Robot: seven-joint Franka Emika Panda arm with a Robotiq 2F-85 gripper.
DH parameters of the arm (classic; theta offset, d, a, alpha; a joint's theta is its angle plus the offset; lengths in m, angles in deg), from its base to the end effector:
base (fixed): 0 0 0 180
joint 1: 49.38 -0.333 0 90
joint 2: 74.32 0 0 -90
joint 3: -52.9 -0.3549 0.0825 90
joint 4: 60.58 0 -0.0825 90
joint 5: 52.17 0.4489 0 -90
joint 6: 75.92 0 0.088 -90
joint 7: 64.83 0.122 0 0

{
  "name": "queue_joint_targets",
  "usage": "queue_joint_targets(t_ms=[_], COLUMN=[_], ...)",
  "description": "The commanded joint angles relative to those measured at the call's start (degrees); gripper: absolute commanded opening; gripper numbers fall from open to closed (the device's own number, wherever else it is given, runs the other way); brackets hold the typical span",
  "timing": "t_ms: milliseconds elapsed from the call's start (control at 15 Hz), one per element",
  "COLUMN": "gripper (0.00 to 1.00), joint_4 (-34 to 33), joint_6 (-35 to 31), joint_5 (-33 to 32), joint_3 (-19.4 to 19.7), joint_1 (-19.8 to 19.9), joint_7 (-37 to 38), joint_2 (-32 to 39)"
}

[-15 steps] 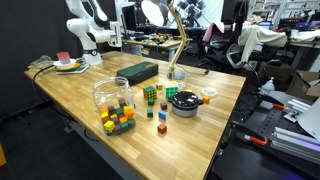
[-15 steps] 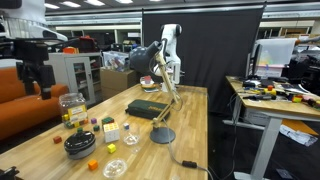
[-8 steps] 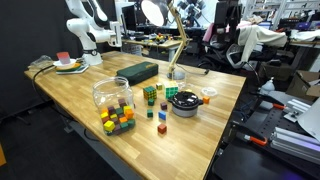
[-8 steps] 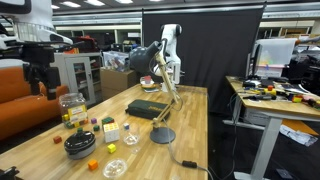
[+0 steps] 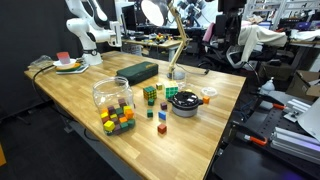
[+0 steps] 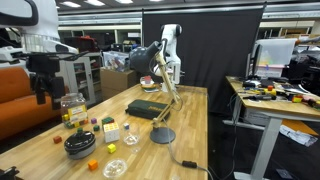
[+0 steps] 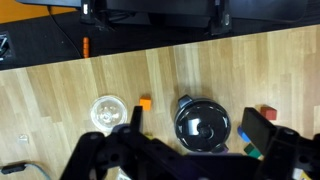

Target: Put the orange block on top of one of the green cubes on the left

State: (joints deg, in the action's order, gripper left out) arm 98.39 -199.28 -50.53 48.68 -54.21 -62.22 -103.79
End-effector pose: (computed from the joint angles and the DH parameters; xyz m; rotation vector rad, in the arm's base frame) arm 0.3663 0.0562 0.3295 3.1109 0.1306 -0.1655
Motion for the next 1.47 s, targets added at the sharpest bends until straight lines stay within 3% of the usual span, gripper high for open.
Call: queue_joint_targets(t_ms=[0, 400, 467, 1000, 1400], gripper=[1.00, 1.00, 1.00, 1.00, 1.00], joint_4=[-1.2, -1.5, -0.4, -1.4, -4.0], joint_6=[-5.8, -12.8, -11.3, -12.5, -15.9], joint_5=[-2.4, -0.8, -1.3, -1.2, -0.8], joint_3=[-0.1, 1.4, 1.1, 1.5, 2.3], joint_1=[2.3, 3.2, 2.5, 2.8, 2.6], joint_7=[1.8, 3.6, 2.7, 3.3, -4.3], joint_2=[7.7, 19.1, 16.3, 19.1, 28.8])
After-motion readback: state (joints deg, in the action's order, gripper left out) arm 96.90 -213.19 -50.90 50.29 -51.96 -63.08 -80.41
